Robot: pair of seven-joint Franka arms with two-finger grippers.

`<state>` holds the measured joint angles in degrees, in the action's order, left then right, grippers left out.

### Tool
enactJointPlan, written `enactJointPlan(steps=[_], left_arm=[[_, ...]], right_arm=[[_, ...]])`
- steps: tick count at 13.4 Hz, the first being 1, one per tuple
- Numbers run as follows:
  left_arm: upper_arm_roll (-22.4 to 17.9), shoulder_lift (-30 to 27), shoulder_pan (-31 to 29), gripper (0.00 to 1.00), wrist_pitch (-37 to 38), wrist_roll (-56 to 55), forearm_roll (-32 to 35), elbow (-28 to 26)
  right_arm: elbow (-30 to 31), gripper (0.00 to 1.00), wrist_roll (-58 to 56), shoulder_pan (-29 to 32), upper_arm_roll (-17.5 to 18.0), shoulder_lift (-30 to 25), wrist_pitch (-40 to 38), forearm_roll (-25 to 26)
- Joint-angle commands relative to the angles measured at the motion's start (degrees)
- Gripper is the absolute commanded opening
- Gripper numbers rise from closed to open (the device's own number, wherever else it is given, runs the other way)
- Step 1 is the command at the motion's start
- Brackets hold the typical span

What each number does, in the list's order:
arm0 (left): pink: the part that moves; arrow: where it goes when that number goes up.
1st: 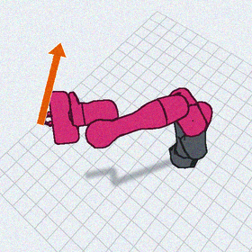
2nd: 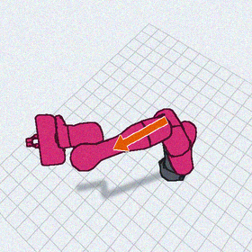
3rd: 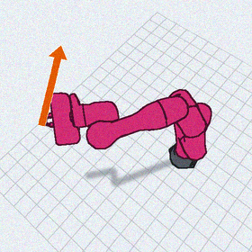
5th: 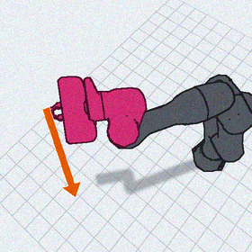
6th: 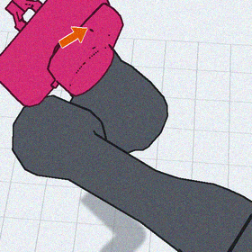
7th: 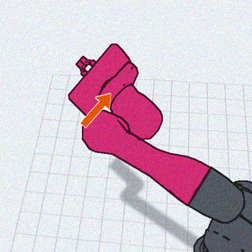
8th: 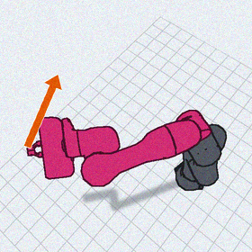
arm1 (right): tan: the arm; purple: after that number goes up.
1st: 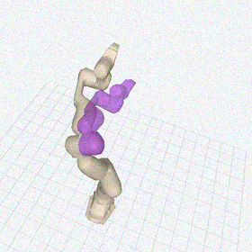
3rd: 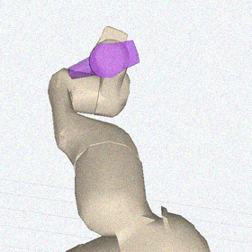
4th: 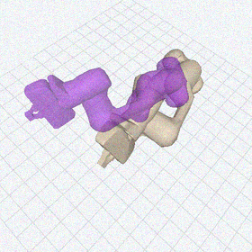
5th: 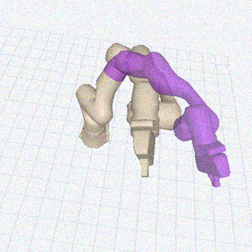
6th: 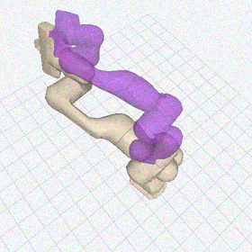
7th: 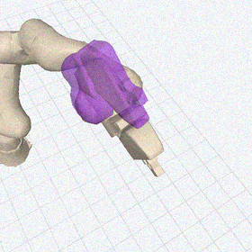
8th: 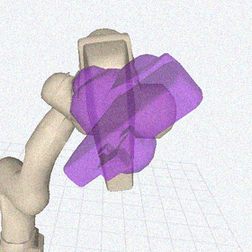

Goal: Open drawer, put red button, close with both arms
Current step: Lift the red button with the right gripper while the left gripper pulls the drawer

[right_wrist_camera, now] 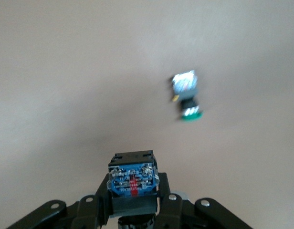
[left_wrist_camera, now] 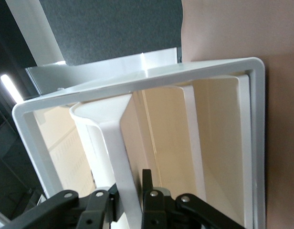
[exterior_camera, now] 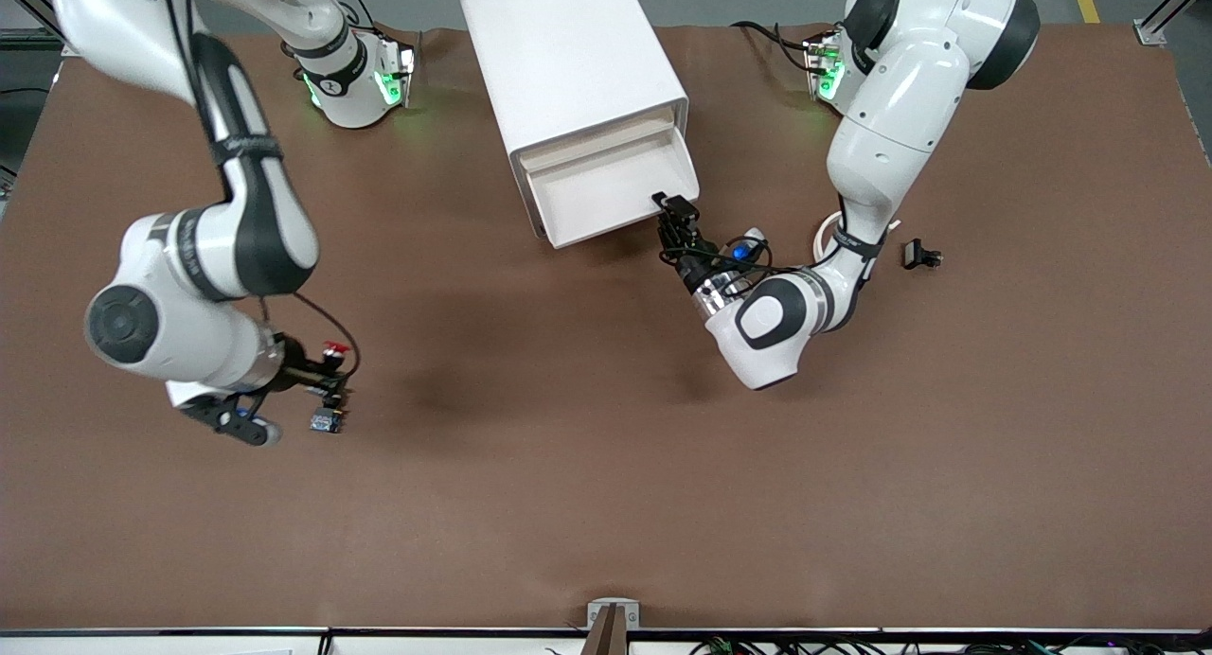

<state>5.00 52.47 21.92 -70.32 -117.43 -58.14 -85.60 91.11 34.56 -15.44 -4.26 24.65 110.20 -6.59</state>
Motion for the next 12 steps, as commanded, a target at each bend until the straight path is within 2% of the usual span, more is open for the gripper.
enactJointPlan(steps=[1, 4, 8, 10, 11, 12], left_arm=[[0.1, -0.9, -1.8, 0.15, -0.5, 0.5, -1.9, -0.4], [0.1, -0.9, -2.8, 0.18, -0.5, 0.4, -1.7, -0.1], [0.1, -0.8, -4.6, 0.20, -0.8, 0.5, -1.7, -0.1], [0.1, -0.7, -4.7, 0.27, -0.8, 0.5, -1.7, 0.0], [0.1, -0.5, -4.7, 0.42, -0.8, 0.5, -1.7, 0.0], [0.1, -0.4, -4.6, 0.82, -0.8, 0.5, -1.6, 0.0]], right_arm=[[2.6, 0.00, 12.1, -5.7, -0.7, -6.2, -4.1, -0.2], [2.6, 0.00, 27.5, -13.0, -0.7, -10.0, -8.2, 1.2], [2.4, 0.00, 45.4, -20.9, -0.4, -12.9, -8.4, 1.9], [2.2, 0.00, 54.1, -25.8, -0.4, -13.7, -8.9, 2.0], [2.3, 0.00, 57.3, -28.1, -0.4, -13.7, -9.1, 2.2], [2.5, 0.00, 59.5, -29.6, -0.4, -13.6, -9.4, 2.7]])
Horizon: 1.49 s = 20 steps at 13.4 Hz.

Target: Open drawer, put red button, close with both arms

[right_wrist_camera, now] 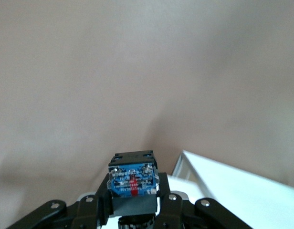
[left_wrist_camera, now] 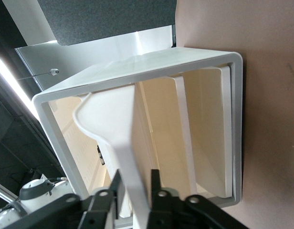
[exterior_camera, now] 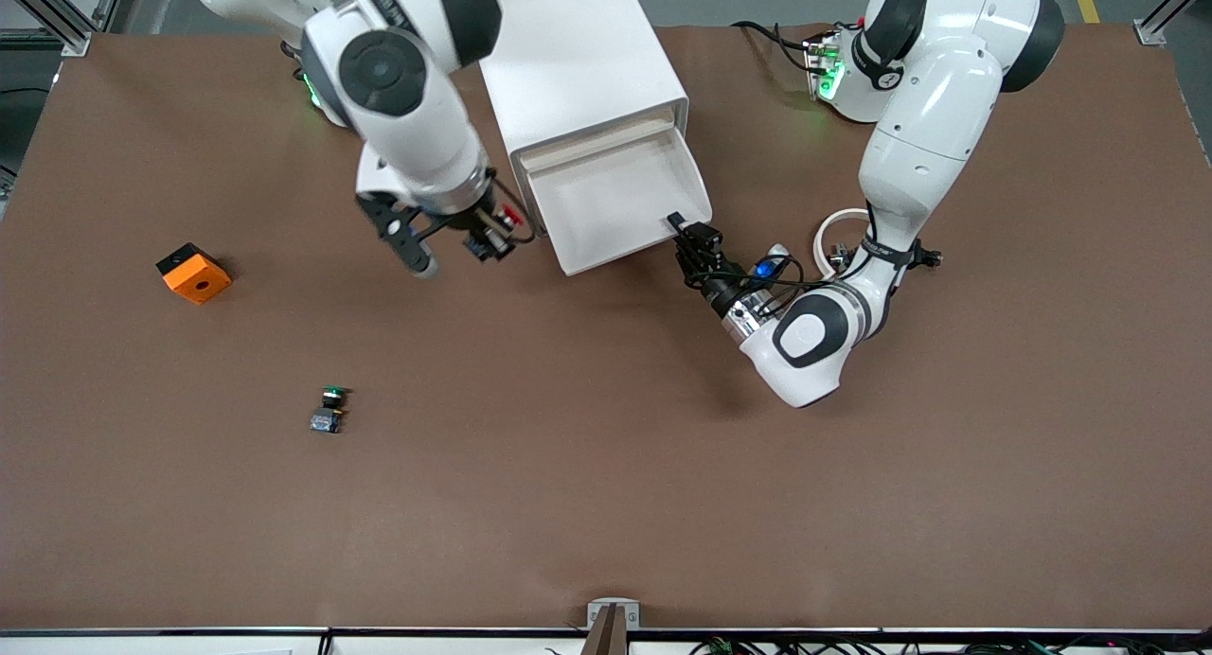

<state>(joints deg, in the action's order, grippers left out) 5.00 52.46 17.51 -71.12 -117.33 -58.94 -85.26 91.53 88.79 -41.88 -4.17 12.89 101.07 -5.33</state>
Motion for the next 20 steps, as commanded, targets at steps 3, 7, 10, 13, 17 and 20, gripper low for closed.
enactJointPlan(steps=[3, 7, 10, 13, 17, 20], left_arm=[[0.1, -0.1, -0.2, 1.00, 0.0, 0.4, -0.8, -0.3], [0.1, -0.2, -0.3, 1.00, 0.0, 2.8, 0.0, 3.0], [0.1, -0.8, -1.0, 1.00, 0.0, 7.5, 2.6, 6.8], [0.0, -1.3, -1.2, 1.00, 0.0, 17.4, 7.9, 11.8], [-0.2, -3.9, -0.8, 1.00, -4.0, 36.9, 16.9, 12.3], [0.1, -4.6, -0.4, 1.00, -13.7, 47.4, 22.1, 12.5]], right_arm=[[1.6, 0.00, 9.9, -6.5, -0.5, -1.7, -0.9, 1.5], [1.3, 0.00, 14.9, -9.4, -0.4, -0.8, 0.3, 1.5], [1.1, 0.00, 16.5, -10.8, -0.4, 0.6, 2.5, 1.4], [0.2, 0.00, 15.9, -12.0, -0.4, 1.5, 2.9, 1.4], [-1.0, 0.00, 15.9, -13.6, -0.4, 5.0, 6.6, 1.5], [-1.2, 0.00, 15.9, -14.0, -0.4, 7.8, 8.5, 1.5]])
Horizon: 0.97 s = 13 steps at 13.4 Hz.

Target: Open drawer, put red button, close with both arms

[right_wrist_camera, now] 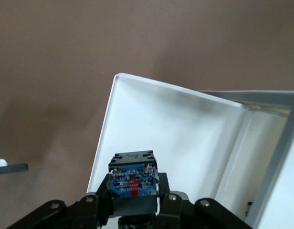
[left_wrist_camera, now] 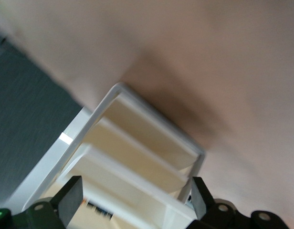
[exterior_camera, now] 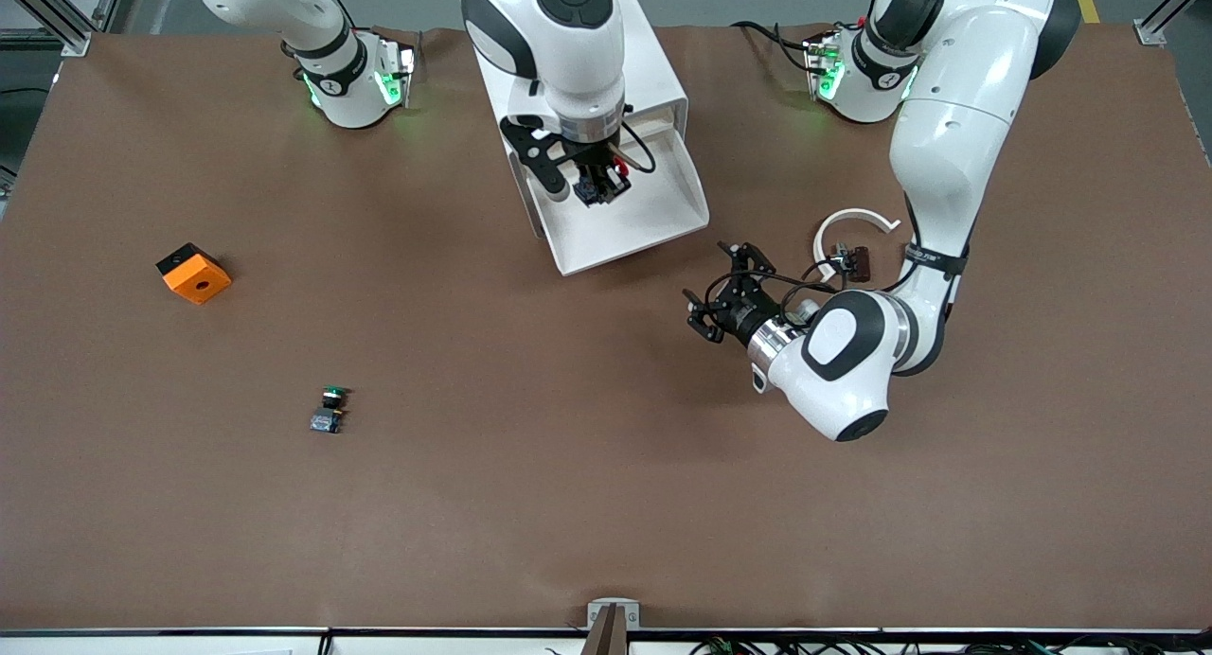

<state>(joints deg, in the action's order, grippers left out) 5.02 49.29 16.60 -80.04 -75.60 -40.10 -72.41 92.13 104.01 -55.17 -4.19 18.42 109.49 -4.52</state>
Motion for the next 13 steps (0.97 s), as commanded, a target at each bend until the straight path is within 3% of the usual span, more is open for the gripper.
enactJointPlan(steps=[1, 5, 10, 13], left_arm=[[0.3, -2.2, 0.5, 1.00, -8.1, 8.7, 5.3, -0.5], [0.7, -4.2, 2.6, 1.00, -16.4, 17.1, 12.8, -0.5], [0.7, -5.7, 6.3, 1.00, -31.3, 17.4, 22.4, -0.8], [0.7, -6.3, 9.1, 1.00, -35.0, 17.4, 27.8, -1.3]], right_arm=[[-2.1, 0.00, 0.7, -1.3, -0.4, 2.8, 0.1, 0.8], [-2.6, 0.00, 0.7, -2.8, -0.4, 4.1, 0.3, 0.7], [-2.6, 0.00, 1.0, -3.5, -0.4, 6.5, 3.2, 0.8], [-2.6, 0.00, 0.9, -3.5, -0.4, 7.2, 3.4, 1.0]])
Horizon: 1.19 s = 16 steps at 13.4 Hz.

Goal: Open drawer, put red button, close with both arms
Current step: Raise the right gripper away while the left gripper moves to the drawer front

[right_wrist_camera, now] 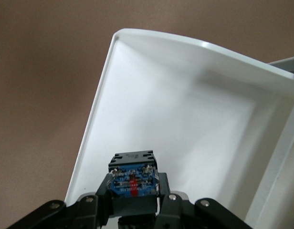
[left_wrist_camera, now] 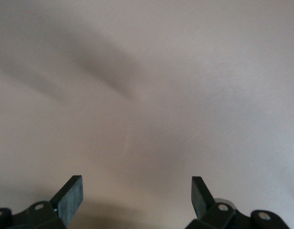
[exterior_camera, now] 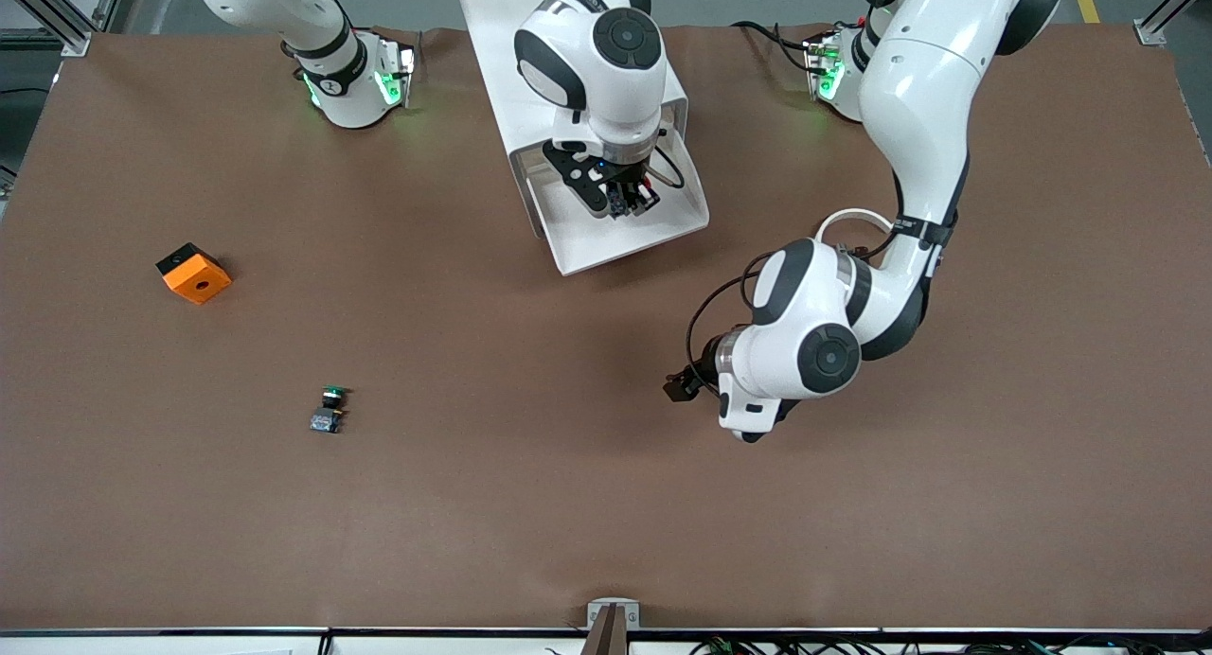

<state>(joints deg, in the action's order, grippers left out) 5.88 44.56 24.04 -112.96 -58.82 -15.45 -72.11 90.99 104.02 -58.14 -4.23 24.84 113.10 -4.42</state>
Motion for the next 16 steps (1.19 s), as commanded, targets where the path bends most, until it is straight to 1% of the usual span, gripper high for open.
enactJointPlan(steps=[1, 2, 3, 4, 5, 7, 9, 11, 13, 15, 16], left_arm=[[-0.2, -2.4, 2.6, 1.00, -3.0, 0.6, 4.9, -3.1], [-0.2, -3.6, 3.8, 1.00, -4.1, 0.6, 7.0, -4.7], [0.0, -4.7, 4.7, 1.00, -4.6, 0.6, 8.5, -5.7], [0.7, -5.7, 4.9, 1.00, -4.6, 0.6, 8.6, -6.4], [1.2, -6.6, 5.0, 1.00, -4.7, 0.6, 8.7, -7.0], [1.2, -7.7, 7.2, 1.00, -4.6, 0.6, 10.8, -7.9], [1.3, -8.0, 8.7, 1.00, -4.6, -0.1, 15.2, -8.2], [1.4, -8.4, 9.4, 1.00, -4.6, -0.4, 16.0, -9.4], [1.4, -8.5, 10.3, 1.00, -5.3, -0.5, 16.0, -10.0], [1.4, -9.2, 11.3, 1.00, -6.6, -0.6, 16.2, -12.1], [1.4, -9.9, 11.5, 1.00, -7.4, -0.6, 16.2, -13.5]], right_arm=[[-1.4, 0.00, 0.8, -0.5, -0.4, 0.8, -0.3, 1.0], [-1.4, 0.00, 0.7, -0.5, -0.4, 0.8, -0.3, 1.0], [-1.4, 0.05, 0.7, -0.2, -0.4, 0.9, -0.3, 1.0], [-1.4, 0.55, 0.7, 0.0, -0.4, 1.0, -0.3, 1.2], [-1.4, 1.00, 1.3, -0.2, -0.5, 1.4, -0.3, 1.3], [-1.4, 1.00, 1.1, -0.5, -0.5, 1.5, -0.5, 3.6], [-2.6, 1.00, 0.6, -0.4, -0.5, 1.3, -1.0, 3.7], [-4.5, 1.00, -0.7, 0.3, -0.8, 0.7, -2.3, 3.8], [-8.3, 1.00, -10.3, 0.8, -1.1, -0.9, -8.6, 4.4], [-12.6, 1.00, -20.6, 3.6, -1.1, -2.9, -16.0, 4.4], [-13.9, 1.00, -24.6, 5.0, -1.1, -4.1, -17.9, 4.3]])
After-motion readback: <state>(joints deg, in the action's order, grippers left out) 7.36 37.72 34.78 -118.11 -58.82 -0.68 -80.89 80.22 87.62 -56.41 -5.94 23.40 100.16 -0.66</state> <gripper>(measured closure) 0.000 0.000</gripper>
